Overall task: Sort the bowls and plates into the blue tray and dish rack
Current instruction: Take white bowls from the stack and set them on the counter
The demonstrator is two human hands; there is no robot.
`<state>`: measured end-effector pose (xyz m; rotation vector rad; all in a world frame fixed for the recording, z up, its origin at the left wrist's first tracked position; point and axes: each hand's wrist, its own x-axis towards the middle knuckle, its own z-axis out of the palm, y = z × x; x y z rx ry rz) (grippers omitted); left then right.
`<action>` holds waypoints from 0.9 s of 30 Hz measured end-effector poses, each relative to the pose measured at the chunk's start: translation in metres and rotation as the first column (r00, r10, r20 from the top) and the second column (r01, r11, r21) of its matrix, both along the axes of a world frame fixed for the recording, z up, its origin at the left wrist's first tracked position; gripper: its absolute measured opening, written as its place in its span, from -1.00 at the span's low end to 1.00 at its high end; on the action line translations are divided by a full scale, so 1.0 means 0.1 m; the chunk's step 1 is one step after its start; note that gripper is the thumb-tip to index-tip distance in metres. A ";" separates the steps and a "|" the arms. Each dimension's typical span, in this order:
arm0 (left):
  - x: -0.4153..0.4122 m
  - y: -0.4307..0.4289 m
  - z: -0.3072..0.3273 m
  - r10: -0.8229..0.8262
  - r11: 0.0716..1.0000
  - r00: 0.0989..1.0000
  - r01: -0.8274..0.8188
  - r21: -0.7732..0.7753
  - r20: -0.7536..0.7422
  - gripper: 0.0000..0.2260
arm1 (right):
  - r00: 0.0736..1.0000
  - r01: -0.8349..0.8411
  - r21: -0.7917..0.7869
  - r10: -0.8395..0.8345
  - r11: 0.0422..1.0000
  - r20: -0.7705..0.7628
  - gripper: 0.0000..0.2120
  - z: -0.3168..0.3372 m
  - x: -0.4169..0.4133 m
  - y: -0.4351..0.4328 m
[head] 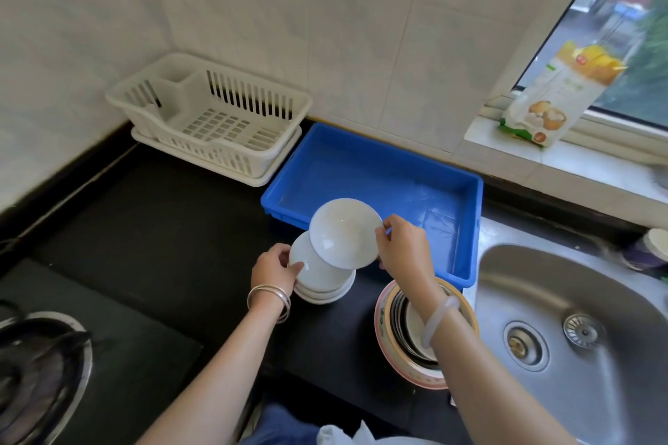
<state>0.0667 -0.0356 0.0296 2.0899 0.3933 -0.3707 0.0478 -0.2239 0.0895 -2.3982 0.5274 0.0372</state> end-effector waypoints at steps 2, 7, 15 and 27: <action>-0.01 -0.05 0.02 0.004 0.996 0.999 -0.009 0.090 0.052 -0.77 | 1.000 0.004 0.004 -0.004 1.000 0.004 -0.83 0.01 -0.02 -0.04; -0.07 -0.14 0.08 0.039 0.985 0.983 -0.068 0.160 0.181 -0.83 | 1.000 0.000 0.044 0.001 0.999 -0.015 -0.85 -0.01 -0.10 -0.12; 0.00 -0.03 0.15 0.134 0.990 0.979 -0.139 0.022 0.156 -0.80 | 0.998 -0.054 0.042 0.053 0.998 0.017 -0.84 0.04 -0.09 -0.12; 0.54 1.21 0.35 0.482 0.814 0.876 -0.459 -0.356 -0.029 -0.78 | 0.971 -0.236 0.179 0.225 0.955 0.078 -0.86 0.38 0.79 0.69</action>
